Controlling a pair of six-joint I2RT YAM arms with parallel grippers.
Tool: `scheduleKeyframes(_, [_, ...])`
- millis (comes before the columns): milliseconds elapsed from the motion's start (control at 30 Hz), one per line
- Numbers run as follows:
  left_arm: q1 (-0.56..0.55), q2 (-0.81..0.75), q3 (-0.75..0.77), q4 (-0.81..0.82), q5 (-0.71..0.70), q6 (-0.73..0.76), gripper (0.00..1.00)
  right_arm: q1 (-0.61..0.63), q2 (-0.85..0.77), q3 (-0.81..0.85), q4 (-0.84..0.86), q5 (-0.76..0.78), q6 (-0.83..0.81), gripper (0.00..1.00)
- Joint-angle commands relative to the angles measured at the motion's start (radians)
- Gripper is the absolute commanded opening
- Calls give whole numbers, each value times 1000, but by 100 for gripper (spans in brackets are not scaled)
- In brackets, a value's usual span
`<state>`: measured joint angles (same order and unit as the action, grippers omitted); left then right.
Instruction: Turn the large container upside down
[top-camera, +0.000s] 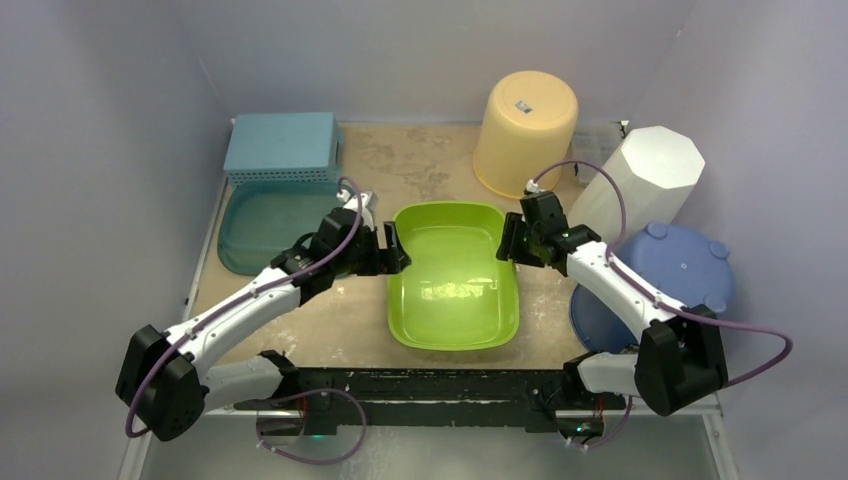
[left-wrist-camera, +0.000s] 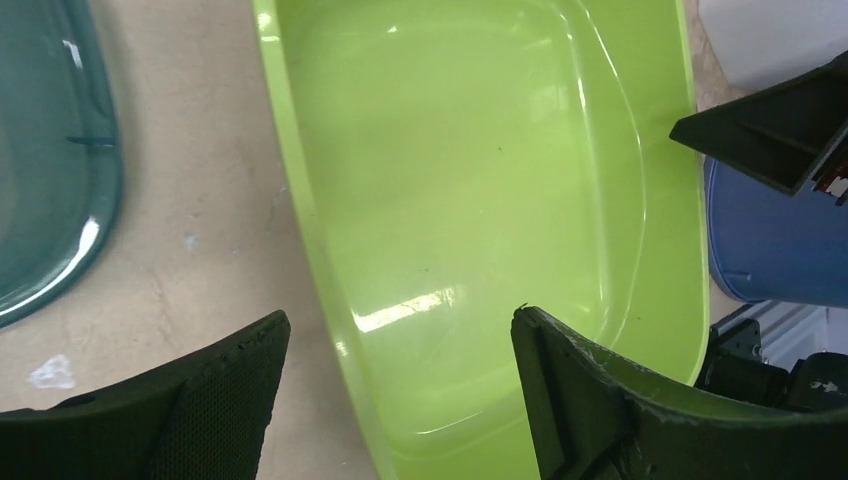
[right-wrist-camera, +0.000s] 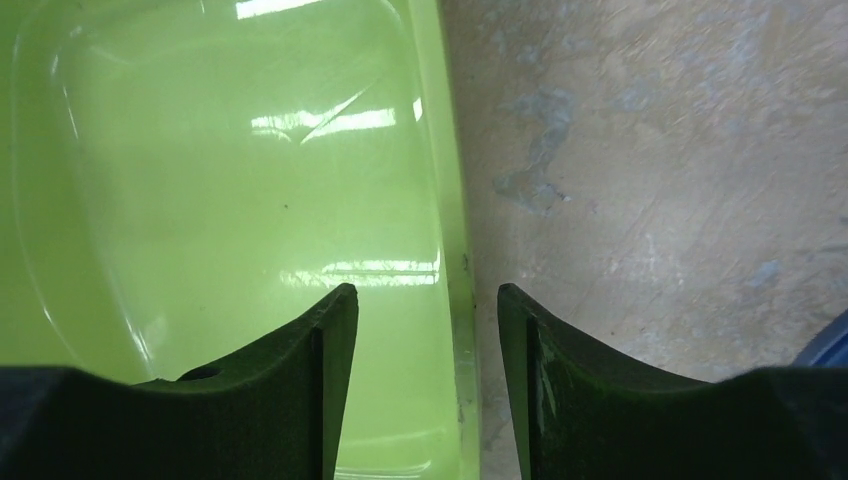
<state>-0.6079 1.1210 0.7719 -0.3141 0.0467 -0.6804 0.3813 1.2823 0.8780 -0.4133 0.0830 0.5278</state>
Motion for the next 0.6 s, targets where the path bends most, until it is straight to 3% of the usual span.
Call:
scheduleKeyframes(0, [-60, 59, 3, 89, -75, -38, 79, -4, -12, -53, 61, -68, 4, 55])
scheduleKeyframes(167, [-101, 115, -10, 71, -154, -48, 78, -4, -26, -78, 47, -32, 3, 53])
scheduleKeyframes(400, [-114, 199, -45, 98, -185, -73, 72, -4, -41, -79, 106, -120, -44, 35])
scheduleKeyframes(567, [-116, 230, -90, 168, -154, -107, 45, -2, -36, -61, 128, -171, -37, 32])
